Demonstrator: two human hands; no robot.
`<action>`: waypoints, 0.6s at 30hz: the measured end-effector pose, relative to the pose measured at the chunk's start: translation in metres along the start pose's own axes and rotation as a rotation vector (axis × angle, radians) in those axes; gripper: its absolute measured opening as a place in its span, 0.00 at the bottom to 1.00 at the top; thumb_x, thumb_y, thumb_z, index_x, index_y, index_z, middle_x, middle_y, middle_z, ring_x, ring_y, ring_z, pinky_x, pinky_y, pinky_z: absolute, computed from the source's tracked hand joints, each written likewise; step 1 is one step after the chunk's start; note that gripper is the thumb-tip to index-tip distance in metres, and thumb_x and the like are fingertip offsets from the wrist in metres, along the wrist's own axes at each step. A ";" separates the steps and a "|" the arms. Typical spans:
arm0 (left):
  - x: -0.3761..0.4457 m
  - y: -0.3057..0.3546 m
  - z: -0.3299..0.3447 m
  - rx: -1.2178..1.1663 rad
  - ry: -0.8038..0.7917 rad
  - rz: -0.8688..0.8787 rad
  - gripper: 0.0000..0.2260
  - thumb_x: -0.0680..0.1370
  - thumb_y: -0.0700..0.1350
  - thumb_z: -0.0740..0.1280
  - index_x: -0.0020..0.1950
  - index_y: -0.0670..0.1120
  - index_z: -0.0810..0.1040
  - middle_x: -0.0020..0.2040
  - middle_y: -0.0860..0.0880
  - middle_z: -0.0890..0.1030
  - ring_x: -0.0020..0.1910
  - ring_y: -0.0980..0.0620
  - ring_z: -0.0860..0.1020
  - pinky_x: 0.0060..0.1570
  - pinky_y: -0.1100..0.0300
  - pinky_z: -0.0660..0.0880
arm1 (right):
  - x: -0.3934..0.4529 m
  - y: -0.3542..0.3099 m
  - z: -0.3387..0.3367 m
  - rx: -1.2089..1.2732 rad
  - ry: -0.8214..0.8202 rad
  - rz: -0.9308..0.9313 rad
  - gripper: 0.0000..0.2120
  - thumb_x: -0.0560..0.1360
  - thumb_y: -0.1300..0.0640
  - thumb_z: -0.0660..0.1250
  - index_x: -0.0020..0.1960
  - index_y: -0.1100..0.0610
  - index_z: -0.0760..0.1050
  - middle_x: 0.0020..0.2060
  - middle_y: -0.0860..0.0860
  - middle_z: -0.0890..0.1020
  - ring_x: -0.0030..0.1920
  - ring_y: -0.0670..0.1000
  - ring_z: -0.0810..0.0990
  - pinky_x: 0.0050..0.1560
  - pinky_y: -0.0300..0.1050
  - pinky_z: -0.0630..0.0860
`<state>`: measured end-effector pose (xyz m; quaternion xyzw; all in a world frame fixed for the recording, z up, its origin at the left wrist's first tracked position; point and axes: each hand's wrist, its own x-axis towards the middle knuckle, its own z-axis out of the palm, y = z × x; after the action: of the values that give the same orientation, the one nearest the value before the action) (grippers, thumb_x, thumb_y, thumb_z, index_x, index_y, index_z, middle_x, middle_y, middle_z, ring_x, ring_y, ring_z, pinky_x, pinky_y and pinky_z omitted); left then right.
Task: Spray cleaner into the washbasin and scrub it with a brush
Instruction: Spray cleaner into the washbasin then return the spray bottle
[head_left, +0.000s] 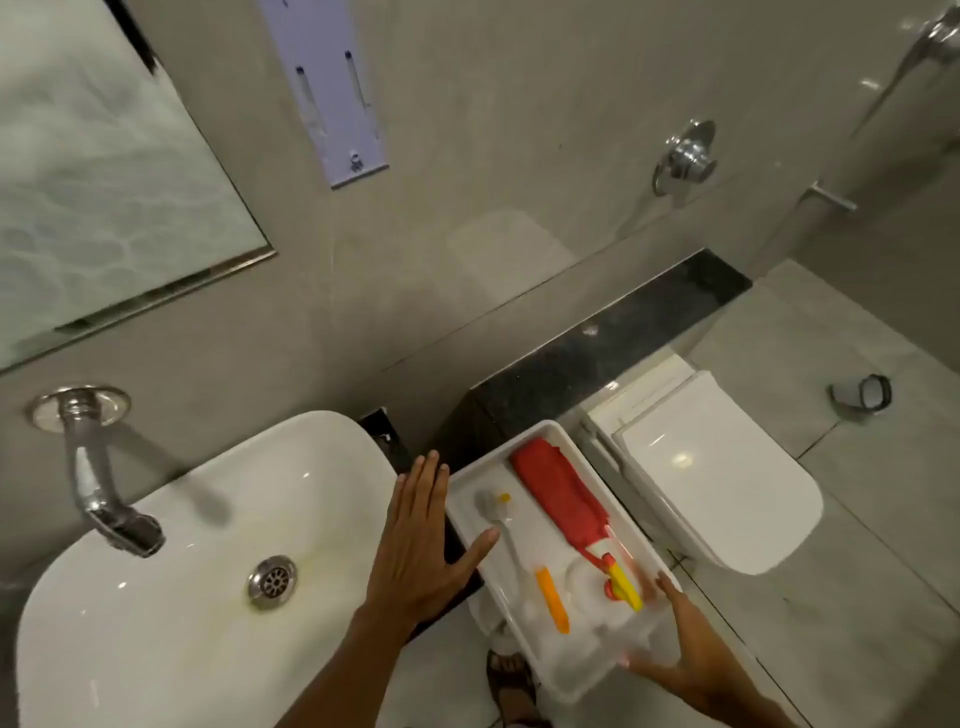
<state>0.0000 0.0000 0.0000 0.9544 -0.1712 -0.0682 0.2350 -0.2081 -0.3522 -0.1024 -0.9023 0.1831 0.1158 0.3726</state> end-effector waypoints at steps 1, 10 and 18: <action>0.000 0.000 0.003 0.004 -0.012 0.006 0.48 0.77 0.78 0.58 0.87 0.50 0.53 0.88 0.54 0.46 0.87 0.53 0.46 0.84 0.52 0.42 | 0.000 0.002 0.008 0.042 0.004 0.013 0.63 0.56 0.27 0.81 0.80 0.29 0.46 0.73 0.22 0.63 0.71 0.24 0.64 0.64 0.19 0.63; 0.001 0.000 0.019 0.158 0.064 0.002 0.45 0.79 0.76 0.58 0.86 0.48 0.57 0.88 0.51 0.51 0.88 0.51 0.46 0.85 0.51 0.39 | 0.047 -0.058 0.079 0.466 0.225 0.301 0.43 0.67 0.41 0.81 0.78 0.50 0.71 0.63 0.33 0.77 0.59 0.32 0.79 0.62 0.44 0.77; 0.003 0.001 0.022 0.162 0.027 -0.037 0.44 0.79 0.77 0.54 0.86 0.50 0.60 0.88 0.51 0.53 0.88 0.51 0.46 0.86 0.45 0.44 | 0.087 -0.085 0.090 0.528 0.501 0.350 0.17 0.75 0.50 0.77 0.61 0.58 0.85 0.51 0.52 0.89 0.55 0.54 0.87 0.63 0.59 0.81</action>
<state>-0.0025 -0.0115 -0.0191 0.9741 -0.1551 -0.0459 0.1579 -0.1005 -0.2533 -0.1409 -0.7312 0.4426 -0.0971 0.5099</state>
